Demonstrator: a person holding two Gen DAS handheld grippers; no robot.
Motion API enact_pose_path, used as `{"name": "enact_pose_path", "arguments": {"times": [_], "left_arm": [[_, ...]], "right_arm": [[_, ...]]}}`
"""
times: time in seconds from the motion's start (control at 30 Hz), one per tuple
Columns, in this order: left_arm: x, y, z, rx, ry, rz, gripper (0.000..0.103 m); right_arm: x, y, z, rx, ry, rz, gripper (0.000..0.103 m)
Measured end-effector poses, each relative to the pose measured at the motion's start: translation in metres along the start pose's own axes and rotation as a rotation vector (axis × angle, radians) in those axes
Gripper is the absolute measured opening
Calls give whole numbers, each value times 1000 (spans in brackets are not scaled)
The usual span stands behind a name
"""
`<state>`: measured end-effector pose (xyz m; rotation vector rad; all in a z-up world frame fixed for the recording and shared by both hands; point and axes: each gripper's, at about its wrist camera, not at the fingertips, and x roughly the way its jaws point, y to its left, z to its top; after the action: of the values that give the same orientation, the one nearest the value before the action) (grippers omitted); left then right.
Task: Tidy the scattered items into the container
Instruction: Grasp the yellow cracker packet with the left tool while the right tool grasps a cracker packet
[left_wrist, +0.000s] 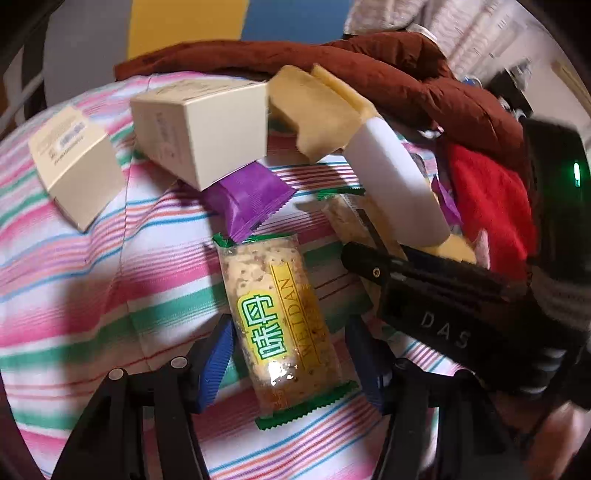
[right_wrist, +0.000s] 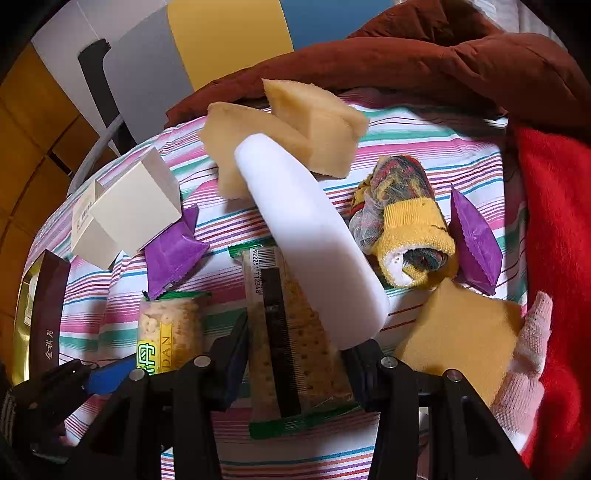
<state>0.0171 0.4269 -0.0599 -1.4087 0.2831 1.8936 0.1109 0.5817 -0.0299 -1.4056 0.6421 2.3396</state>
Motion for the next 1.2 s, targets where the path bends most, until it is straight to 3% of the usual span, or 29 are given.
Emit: {"name": "enact_pose_path", "arguments": {"times": [0.13, 0.23, 0.33, 0.6, 0.83, 1.2], "left_arm": [[4, -21, -12, 193, -33, 113, 64], [3, -21, -19, 227, -56, 115, 63], [-4, -9, -24, 220, -81, 95, 52], [-31, 30, -45, 122, -108, 1, 51], [-51, 55, -61, 64, -117, -32, 51], [-86, 76, -73, 22, -193, -71, 51]], "right_arm": [[0, -7, -3, 6, -4, 9, 47], [-3, -7, -5, 7, -5, 19, 47], [-5, -8, -7, 4, -7, 15, 47], [9, 4, 1, -13, -10, 20, 47], [9, 17, -2, -61, -5, 65, 47], [24, 46, -5, -36, 17, 214, 47]]}}
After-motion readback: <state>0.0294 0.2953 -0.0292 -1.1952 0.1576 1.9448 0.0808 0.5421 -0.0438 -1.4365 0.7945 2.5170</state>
